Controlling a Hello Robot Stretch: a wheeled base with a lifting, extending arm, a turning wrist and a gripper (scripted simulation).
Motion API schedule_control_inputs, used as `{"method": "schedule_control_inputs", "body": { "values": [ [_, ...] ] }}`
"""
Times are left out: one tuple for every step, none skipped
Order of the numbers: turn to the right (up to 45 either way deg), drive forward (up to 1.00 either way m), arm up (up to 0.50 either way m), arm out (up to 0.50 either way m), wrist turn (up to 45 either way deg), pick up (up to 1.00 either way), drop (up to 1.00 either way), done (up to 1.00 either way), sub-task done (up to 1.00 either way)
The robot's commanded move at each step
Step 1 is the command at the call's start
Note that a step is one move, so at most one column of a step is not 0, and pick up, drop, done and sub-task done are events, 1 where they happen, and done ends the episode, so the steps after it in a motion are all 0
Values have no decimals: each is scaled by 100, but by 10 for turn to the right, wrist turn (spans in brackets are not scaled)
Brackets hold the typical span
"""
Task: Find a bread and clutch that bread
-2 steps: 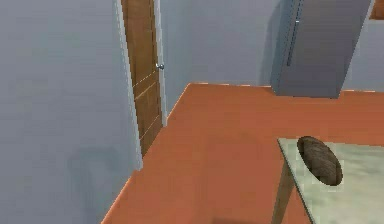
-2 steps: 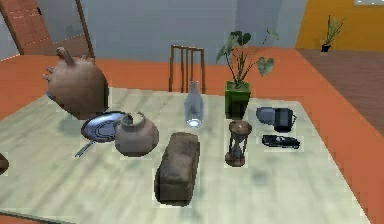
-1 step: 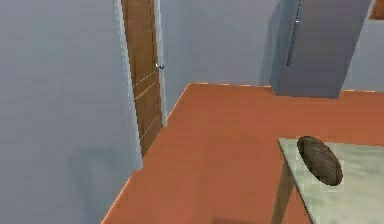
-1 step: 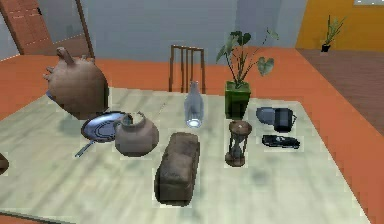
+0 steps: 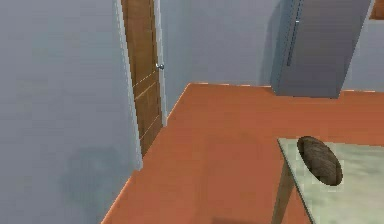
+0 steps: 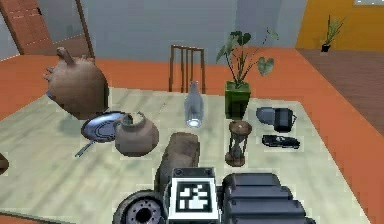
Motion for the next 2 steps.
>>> {"method": "schedule_control_inputs", "body": {
  "values": [
    [0, 0, 0, 12, 0, 0, 0, 0, 0],
    [0, 0, 0, 0, 450, 0, 0, 0, 0]
  ]
}}
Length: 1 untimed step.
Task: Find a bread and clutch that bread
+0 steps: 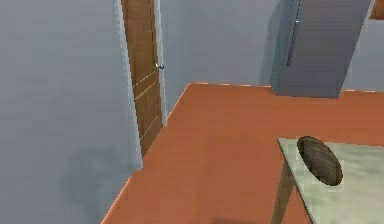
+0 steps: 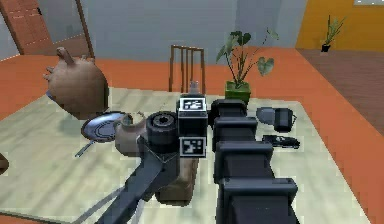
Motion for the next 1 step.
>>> {"method": "schedule_control_inputs", "body": {
  "values": [
    [0, 0, 0, 0, 450, 0, 0, 0, 0]
  ]
}}
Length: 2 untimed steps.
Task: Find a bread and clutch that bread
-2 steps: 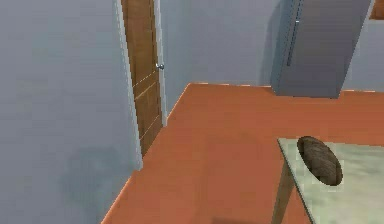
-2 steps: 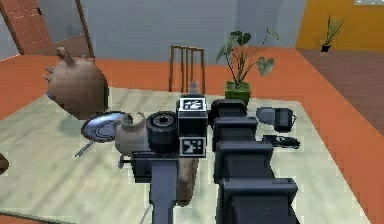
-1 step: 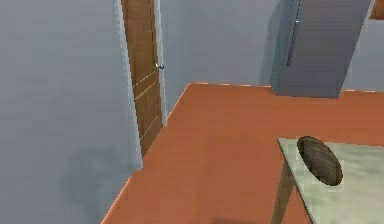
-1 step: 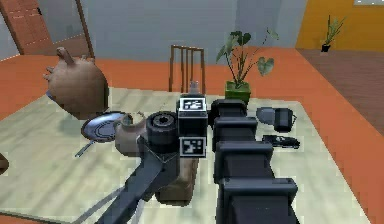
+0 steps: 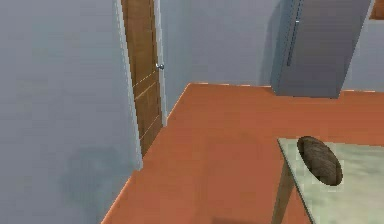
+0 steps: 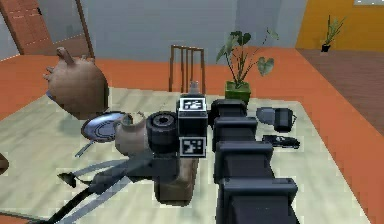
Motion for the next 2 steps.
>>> {"method": "schedule_control_inputs", "body": {
  "values": [
    [0, 0, 0, 0, 450, 0, 0, 0, 0],
    [0, 0, 0, 2, 0, 0, 0, 0, 0]
  ]
}}
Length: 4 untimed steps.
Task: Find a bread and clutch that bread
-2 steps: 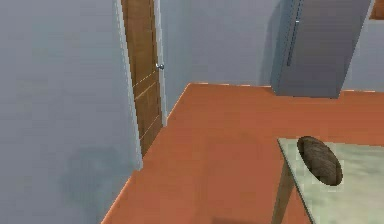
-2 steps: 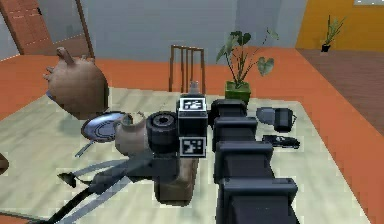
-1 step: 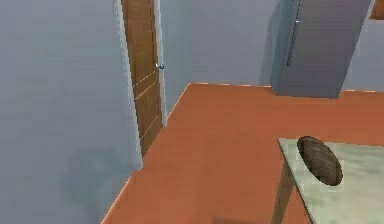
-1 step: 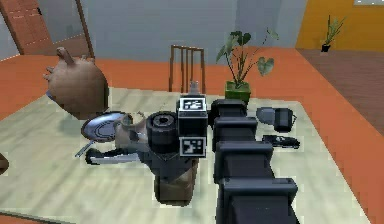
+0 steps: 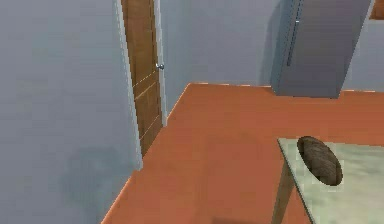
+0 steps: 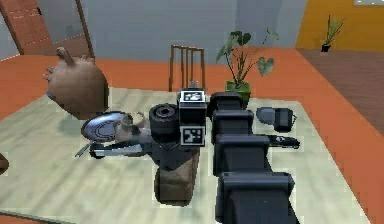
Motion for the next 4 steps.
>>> {"method": "schedule_control_inputs", "body": {
  "values": [
    [0, 0, 0, 0, 450, 0, 0, 0, 0],
    [0, 0, 0, 0, 90, 0, 0, 0, 0],
    [0, 0, -24, 0, 0, 0, 0, 0, 0],
    [0, 0, 0, 0, 0, 100, 0, 0, 0]
  ]
}}
